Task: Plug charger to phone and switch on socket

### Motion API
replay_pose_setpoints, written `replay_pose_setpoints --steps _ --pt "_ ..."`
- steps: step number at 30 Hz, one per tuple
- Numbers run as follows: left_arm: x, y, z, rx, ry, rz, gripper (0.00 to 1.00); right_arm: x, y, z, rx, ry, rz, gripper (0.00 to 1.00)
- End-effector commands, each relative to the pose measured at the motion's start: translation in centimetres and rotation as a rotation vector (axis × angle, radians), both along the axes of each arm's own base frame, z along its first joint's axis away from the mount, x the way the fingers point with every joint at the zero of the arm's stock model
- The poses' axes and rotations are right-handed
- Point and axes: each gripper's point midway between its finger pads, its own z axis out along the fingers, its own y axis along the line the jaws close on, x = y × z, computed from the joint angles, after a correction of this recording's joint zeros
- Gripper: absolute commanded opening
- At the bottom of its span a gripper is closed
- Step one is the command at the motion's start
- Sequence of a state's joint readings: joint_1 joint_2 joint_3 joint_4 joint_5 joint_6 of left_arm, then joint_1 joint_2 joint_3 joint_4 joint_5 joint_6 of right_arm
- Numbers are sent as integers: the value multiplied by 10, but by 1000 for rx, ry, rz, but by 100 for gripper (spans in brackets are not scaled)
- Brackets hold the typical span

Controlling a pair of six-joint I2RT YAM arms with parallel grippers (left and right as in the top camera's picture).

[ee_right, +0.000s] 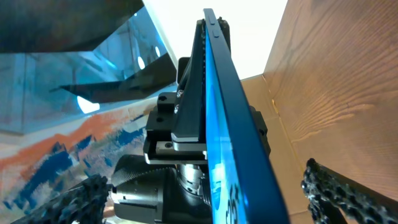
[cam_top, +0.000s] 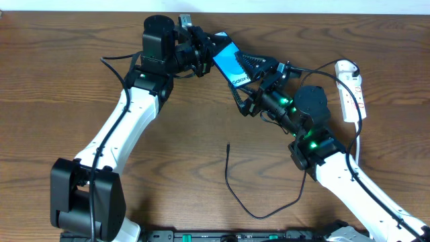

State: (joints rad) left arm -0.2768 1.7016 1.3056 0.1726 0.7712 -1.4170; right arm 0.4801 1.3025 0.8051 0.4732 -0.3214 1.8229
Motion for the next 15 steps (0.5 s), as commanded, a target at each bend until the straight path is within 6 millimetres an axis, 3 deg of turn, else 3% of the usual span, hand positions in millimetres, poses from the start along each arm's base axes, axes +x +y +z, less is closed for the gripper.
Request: replay_pose_setpoints --steps 1,15 --pt "0 6 26 -19 -57 10 7 0 3 8 -4 -26 5 99" --pt "14 48 28 -28 -62 47 8 0 2 7 -63 -87 5 99"
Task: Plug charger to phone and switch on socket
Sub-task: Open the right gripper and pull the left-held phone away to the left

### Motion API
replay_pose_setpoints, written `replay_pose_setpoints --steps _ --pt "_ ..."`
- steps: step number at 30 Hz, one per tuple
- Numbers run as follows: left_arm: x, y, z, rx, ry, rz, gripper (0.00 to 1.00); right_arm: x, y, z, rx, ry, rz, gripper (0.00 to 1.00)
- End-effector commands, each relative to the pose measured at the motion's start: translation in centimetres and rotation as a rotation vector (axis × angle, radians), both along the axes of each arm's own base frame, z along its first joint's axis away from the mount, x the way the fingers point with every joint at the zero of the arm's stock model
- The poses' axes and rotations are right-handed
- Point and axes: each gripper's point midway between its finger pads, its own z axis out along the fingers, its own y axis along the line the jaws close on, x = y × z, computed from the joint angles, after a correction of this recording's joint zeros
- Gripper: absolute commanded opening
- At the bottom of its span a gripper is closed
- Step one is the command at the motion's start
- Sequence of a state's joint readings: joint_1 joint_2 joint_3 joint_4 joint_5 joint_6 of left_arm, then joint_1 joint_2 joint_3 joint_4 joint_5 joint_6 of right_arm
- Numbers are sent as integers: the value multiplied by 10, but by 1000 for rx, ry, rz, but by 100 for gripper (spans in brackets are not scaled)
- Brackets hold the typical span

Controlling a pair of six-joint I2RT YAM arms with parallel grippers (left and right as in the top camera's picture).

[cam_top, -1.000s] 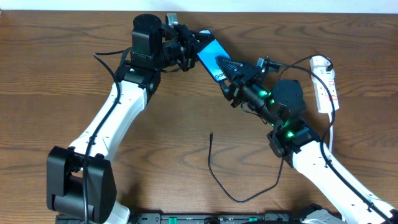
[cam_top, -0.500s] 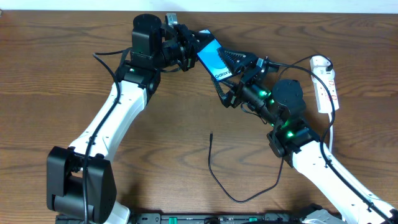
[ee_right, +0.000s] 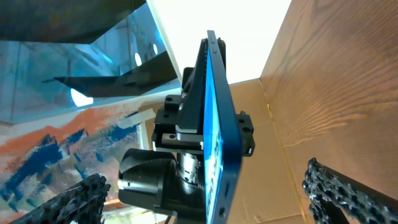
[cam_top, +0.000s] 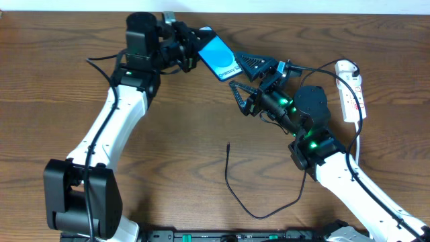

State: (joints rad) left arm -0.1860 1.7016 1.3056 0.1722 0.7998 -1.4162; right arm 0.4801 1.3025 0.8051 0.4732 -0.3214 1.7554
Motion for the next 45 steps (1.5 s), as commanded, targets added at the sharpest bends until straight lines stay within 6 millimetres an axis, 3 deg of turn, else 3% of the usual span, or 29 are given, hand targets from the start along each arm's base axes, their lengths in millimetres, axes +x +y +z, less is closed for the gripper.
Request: replay_pose_setpoints --steps 1,10,23,30,39,45 --pt "-2 13 27 -19 -64 -13 8 0 2 7 -16 -38 4 99" --pt "0 47 31 -11 -114 -37 7 3 -2 -10 -67 13 -27 99" --pt "-16 91 10 41 -117 -112 7 8 -9 -10 -177 -95 -43 99" --pt "-26 111 16 38 -199 -173 7 13 -16 -9 -290 -208 -54 99" --pt "-31 131 21 63 -298 -193 8 15 -22 -8 -378 -283 -13 99" --pt "-33 131 22 78 -340 -211 8 18 -30 -6 -508 -247 34 99"
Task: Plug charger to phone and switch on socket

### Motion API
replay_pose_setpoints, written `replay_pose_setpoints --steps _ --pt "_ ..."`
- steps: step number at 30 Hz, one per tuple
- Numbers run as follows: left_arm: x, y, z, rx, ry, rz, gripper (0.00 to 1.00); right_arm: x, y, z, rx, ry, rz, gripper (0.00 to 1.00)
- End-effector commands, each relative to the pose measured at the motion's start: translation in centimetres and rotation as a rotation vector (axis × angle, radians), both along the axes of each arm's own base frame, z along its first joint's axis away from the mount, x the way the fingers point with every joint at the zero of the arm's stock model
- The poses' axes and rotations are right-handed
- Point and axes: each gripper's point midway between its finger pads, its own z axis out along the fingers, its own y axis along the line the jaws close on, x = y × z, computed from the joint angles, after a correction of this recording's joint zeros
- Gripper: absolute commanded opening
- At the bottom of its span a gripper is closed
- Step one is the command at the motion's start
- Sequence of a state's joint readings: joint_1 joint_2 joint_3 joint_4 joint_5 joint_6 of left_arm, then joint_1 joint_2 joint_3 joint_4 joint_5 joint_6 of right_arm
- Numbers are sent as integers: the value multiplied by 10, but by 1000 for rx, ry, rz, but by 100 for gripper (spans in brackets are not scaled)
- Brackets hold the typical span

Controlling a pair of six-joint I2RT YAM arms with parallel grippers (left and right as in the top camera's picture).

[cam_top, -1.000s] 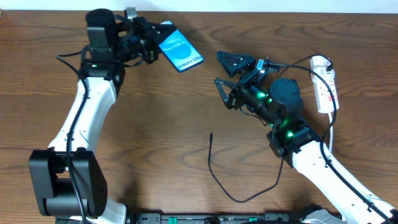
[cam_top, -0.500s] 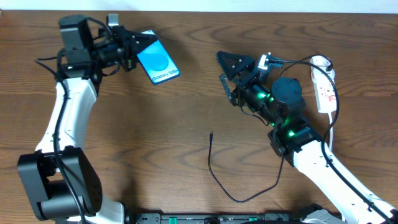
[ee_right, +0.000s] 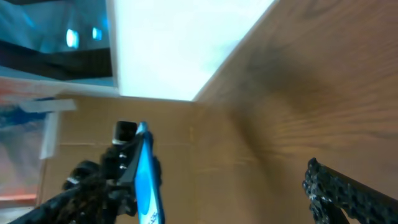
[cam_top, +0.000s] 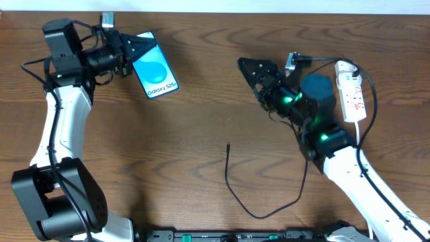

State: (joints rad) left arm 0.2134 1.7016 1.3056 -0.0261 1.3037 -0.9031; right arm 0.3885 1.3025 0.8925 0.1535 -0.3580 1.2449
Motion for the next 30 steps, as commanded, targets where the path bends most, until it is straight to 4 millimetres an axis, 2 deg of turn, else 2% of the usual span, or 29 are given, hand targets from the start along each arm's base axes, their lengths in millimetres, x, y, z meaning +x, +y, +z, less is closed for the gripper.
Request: replay_pose_setpoints --steps 1,5,9,17,22,30 --pt "-9 -4 24 12 -104 -50 7 3 -1 27 -85 -90 45 99" --pt "-9 -4 24 17 -114 -51 7 -2 -3 33 -209 -96 88 99" --pt "-9 -4 24 35 -148 -57 7 -13 -7 25 -348 -69 150 99" --pt "-10 -4 24 36 -155 -61 7 -37 -17 -26 -565 48 290 99" --pt "-10 -4 24 36 -157 -64 7 -41 -19 -38 -588 86 313 99" --pt "-10 -4 24 42 -169 -66 7 -35 -14 -34 -573 60 305 99"
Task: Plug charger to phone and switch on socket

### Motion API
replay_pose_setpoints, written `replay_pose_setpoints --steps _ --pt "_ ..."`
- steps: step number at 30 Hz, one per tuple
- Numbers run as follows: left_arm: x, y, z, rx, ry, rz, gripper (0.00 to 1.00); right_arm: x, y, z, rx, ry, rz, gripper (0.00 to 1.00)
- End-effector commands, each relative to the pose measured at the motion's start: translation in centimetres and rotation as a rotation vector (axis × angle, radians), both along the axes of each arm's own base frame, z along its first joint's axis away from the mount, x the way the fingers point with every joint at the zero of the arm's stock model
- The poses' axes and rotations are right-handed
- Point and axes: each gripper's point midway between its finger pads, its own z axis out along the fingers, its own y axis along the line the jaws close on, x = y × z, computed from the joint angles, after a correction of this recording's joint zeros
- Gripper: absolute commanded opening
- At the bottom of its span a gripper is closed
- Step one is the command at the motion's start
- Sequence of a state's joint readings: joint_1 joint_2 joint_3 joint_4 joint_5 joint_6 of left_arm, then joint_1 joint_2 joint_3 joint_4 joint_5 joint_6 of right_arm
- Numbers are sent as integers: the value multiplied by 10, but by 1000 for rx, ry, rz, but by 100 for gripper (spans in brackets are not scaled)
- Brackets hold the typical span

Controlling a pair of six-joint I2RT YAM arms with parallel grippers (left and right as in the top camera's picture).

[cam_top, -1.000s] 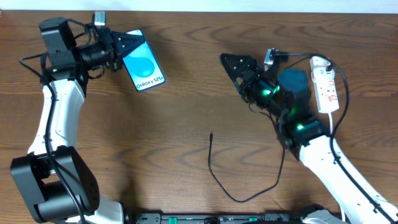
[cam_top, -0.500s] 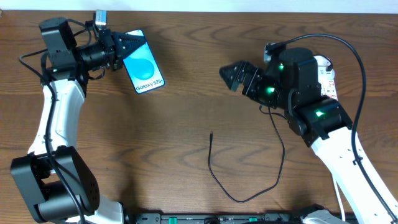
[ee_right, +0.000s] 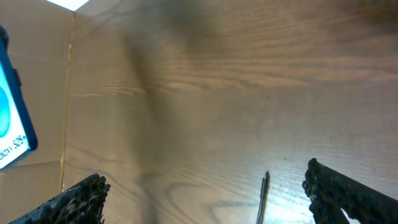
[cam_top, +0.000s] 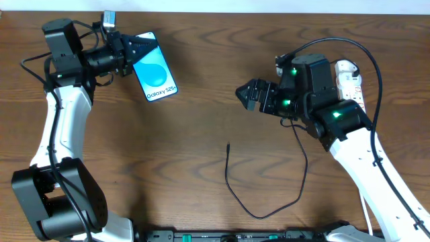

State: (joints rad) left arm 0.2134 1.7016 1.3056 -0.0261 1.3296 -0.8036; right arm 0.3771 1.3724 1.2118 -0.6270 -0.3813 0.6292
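Note:
At the far left, my left gripper (cam_top: pixel 131 52) is shut on the top edge of the phone (cam_top: pixel 156 74), whose blue screen faces up, tilted over the table. The phone's corner (ee_right: pixel 11 127) also shows at the left edge of the right wrist view. My right gripper (cam_top: pixel 247 94) stands open right of the table's middle, tilted down, with nothing between its fingers (ee_right: pixel 74 202). The black charger cable's free plug end (cam_top: pixel 228 144) lies on the wood, below and slightly left of that gripper, and shows as a thin tip (ee_right: pixel 264 186) near the right finger. The white socket strip (cam_top: pixel 351 79) lies at the far right, partly behind the right arm.
The black cable (cam_top: pixel 259 216) loops along the front of the table and runs back up under the right arm toward the strip. A second black cable arcs over the right arm. The table's back edge runs close behind the left arm.
My right gripper has dropped from the back of the table toward the middle and now faces down at the wood, with the cable tip in its view. The left gripper and phone barely shifted.
First the left gripper held the phone at the back middle, on edge between my open right fingers. Then the phone stood a little further left, clear of them. Later it was at the far left, and the right gripper, still open, now looks down near the cable's plug end.

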Motion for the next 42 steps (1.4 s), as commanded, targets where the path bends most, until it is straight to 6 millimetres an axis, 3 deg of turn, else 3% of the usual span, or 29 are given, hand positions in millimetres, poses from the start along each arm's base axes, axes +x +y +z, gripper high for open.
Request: replay_pose_setpoints --steps 1,5,9,13,24,32,42 --pt "-7 -2 22 9 -81 -29 8 2 4 3 -7 -20 25 99" --pt "-7 -2 22 9 -81 -29 7 -1 20 -20 -5 55 78 99" --pt "-7 -2 22 9 -81 -29 7 -2 29 -57 -36 195 120 99" --pt "-7 -2 22 9 -80 -29 7 -8 31 -93 -91 320 130 93" --pt "-7 -2 22 15 -91 -30 8 -29 13 -125 -350 385 39 98" --pt "-7 -2 22 14 -91 -30 8 -45 32 -142 -392 422 70 99" --pt "-7 -2 22 14 -91 -30 7 -52 33 -179 -467 511 33 93"
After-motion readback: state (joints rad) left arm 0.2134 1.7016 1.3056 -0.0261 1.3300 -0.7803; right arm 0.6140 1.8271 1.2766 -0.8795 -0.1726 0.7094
